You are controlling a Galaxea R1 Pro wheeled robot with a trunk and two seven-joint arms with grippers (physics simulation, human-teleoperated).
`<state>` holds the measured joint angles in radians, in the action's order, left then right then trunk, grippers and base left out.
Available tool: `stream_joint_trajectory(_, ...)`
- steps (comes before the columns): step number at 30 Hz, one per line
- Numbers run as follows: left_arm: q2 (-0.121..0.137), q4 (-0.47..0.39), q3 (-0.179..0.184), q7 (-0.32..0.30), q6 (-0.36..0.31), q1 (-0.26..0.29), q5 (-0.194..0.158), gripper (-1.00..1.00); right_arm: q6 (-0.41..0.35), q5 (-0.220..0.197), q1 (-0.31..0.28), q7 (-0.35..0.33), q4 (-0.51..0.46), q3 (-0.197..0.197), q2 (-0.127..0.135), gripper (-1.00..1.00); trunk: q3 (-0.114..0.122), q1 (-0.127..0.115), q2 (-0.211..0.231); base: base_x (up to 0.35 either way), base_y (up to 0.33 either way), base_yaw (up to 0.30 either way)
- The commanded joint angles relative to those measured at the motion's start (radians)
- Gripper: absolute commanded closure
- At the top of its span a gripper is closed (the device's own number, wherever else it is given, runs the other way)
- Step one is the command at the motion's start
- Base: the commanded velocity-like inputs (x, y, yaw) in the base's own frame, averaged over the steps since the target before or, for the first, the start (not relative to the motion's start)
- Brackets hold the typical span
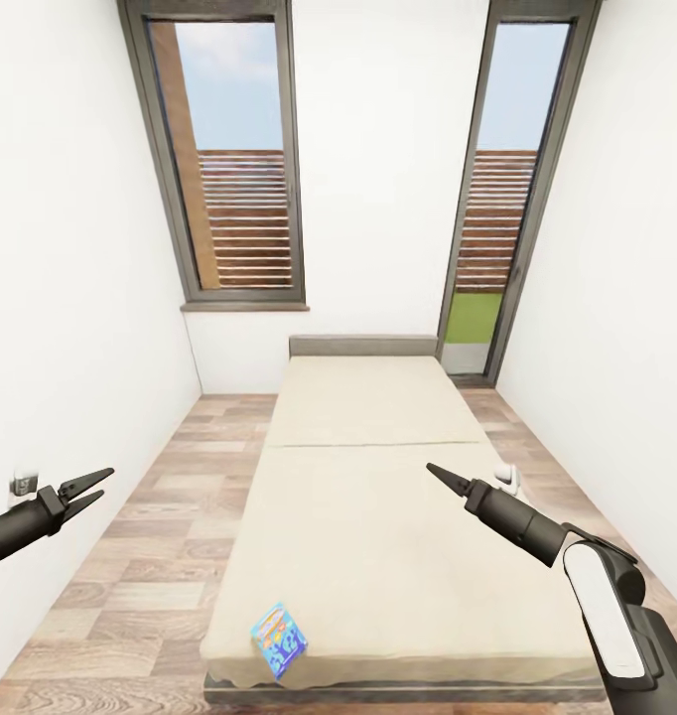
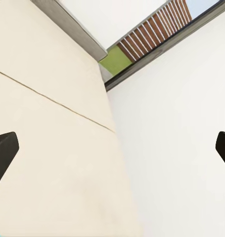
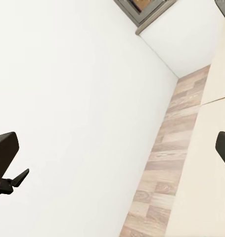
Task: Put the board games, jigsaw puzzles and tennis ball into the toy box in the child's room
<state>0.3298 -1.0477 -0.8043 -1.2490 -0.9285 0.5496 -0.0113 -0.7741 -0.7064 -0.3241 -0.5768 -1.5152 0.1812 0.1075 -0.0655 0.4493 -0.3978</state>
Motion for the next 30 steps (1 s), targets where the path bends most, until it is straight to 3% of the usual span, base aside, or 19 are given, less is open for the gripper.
stream_joint_trajectory(1, 0.000, 0.000, -0.001, -0.003, -0.010, 0.001, -0.001, -1.00, -0.007, -0.002, -0.001, -0.002, 0.000, 0.001, 0.000, -1.00, -0.001, 0.001, -0.002, 0.000, 0.000, 0.000)
stream_joint_trajectory(30, 0.000, 0.000, -0.001, -0.003, -0.010, 0.001, -0.001, -1.00, -0.007, -0.003, -0.001, 0.011, 0.000, 0.001, 0.000, -1.00, 0.047, 0.001, -0.002, 0.000, 0.000, 0.000)
